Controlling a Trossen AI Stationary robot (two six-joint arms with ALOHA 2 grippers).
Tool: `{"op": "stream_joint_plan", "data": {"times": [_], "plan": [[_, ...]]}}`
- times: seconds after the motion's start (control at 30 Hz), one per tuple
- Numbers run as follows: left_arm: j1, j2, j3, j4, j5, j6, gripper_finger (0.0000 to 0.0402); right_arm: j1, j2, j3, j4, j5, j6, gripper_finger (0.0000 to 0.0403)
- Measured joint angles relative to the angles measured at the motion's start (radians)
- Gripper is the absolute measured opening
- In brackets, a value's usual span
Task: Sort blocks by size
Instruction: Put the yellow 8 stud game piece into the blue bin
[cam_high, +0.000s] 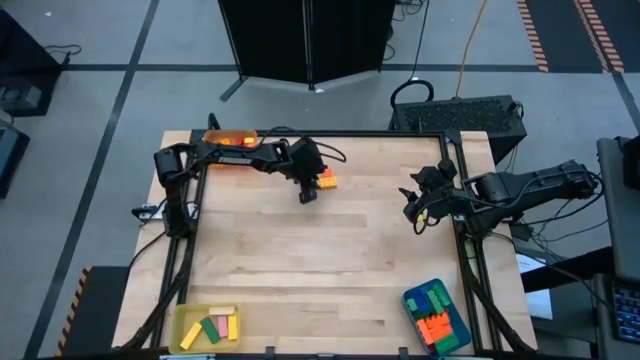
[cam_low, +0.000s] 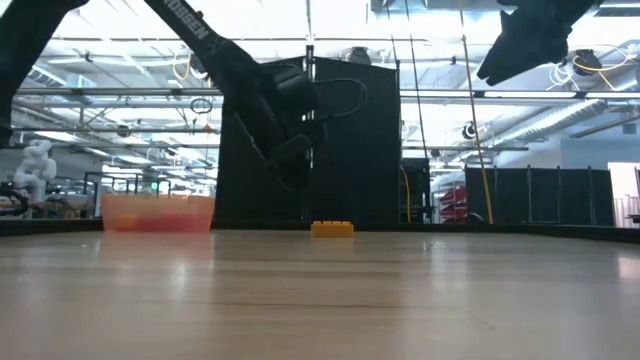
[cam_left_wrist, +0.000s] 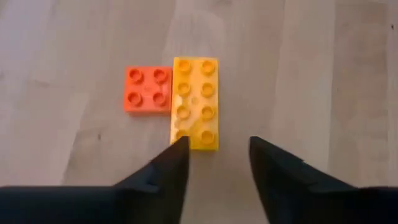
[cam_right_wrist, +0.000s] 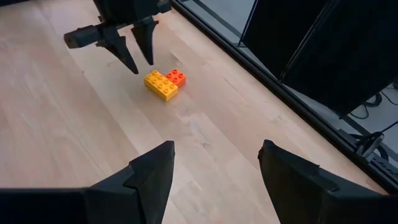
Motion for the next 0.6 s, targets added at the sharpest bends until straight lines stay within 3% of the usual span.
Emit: {"op": "stream_joint_plan", "data": {"times": [0.2, 0.33, 0.6], "plan": [[-0.017, 0.002, -0.023, 0.086, -0.08, 0.001, 0.0264, 0.0, 0.0, 0.0, 0.009, 0.0, -0.006, 0.0226], [-0.023, 0.017, -0.023, 0.105, -0.098, 0.001, 0.0312, 0.0, 0.0, 0.0, 0.01, 0.0, -0.007, 0.0226], [-0.023, 0.097, -0.023, 0.138, -0.1, 0.009, 0.0318, 0.0, 0.0, 0.0, 0.023, -0.001, -0.01, 0.0226]]}}
